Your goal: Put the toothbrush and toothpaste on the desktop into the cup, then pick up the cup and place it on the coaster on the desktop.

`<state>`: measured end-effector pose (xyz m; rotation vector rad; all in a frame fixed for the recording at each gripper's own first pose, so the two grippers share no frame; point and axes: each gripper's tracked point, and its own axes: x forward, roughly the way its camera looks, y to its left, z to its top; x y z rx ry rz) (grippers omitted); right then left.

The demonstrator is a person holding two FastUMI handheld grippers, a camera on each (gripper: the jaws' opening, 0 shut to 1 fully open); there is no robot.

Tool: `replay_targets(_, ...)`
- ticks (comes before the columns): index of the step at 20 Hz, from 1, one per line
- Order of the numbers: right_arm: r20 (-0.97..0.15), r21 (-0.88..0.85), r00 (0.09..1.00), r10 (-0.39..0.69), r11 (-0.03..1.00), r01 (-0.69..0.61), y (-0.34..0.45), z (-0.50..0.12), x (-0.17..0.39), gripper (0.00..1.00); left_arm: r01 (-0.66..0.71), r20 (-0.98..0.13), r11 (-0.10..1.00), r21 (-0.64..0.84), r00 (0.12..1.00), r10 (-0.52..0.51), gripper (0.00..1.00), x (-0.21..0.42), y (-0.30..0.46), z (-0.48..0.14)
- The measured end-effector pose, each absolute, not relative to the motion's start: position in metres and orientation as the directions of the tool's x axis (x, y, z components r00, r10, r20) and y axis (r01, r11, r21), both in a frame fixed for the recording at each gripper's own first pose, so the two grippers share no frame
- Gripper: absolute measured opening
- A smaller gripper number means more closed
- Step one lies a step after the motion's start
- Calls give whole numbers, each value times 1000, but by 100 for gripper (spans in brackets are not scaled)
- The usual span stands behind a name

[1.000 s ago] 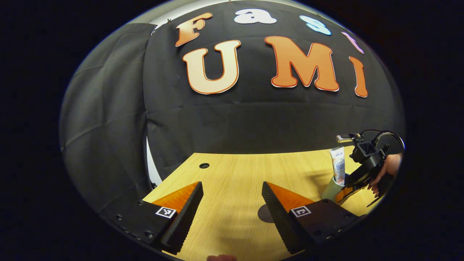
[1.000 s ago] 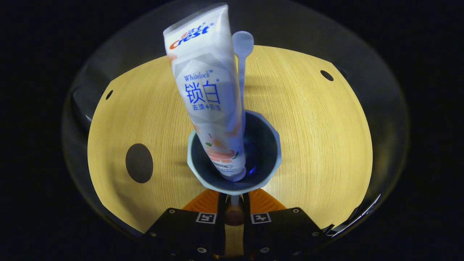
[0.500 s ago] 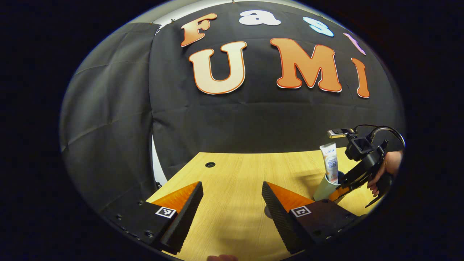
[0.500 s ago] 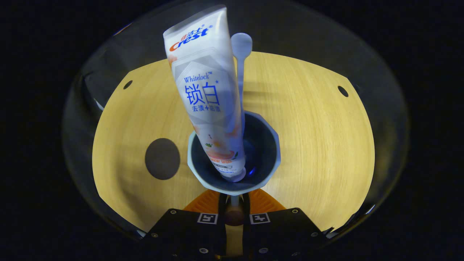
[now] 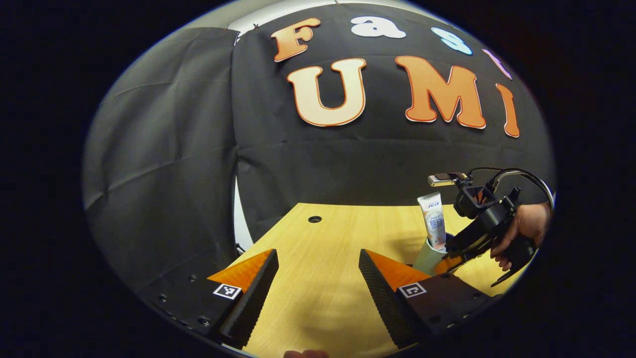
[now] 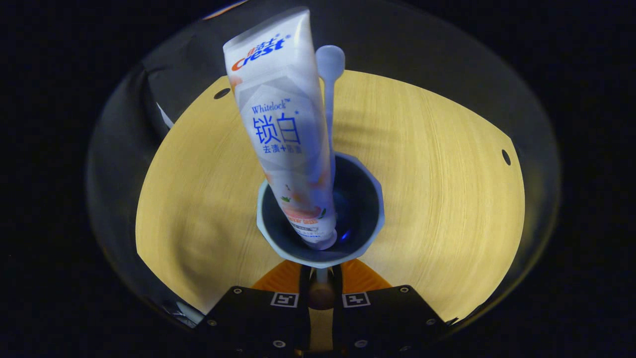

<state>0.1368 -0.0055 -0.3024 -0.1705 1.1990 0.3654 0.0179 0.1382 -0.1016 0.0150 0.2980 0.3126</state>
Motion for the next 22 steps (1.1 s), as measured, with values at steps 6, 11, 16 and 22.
replay_targets(6, -938, 44, 301, 172, 920, -390, 1, -319, 141, 21, -330, -298, 941, 74, 893, 337, 100, 6, 161, -103)
replay_targets(11, -939, 37, 304, 161, 926, -375, 6, -319, 142, 25, -335, -309, 940, 65, 889, 338, 98, 4, 161, -106)
replay_targets(16, -923, 48, 337, 184, 926, -373, 9, -300, 140, 40, -312, -302, 948, 63, 899, 316, 98, 6, 159, -103)
replay_targets(22, -879, 63, 426, 216, 937, -343, -5, -264, 138, 78, -236, -302, 971, 43, 923, 238, 98, 11, 151, -110)
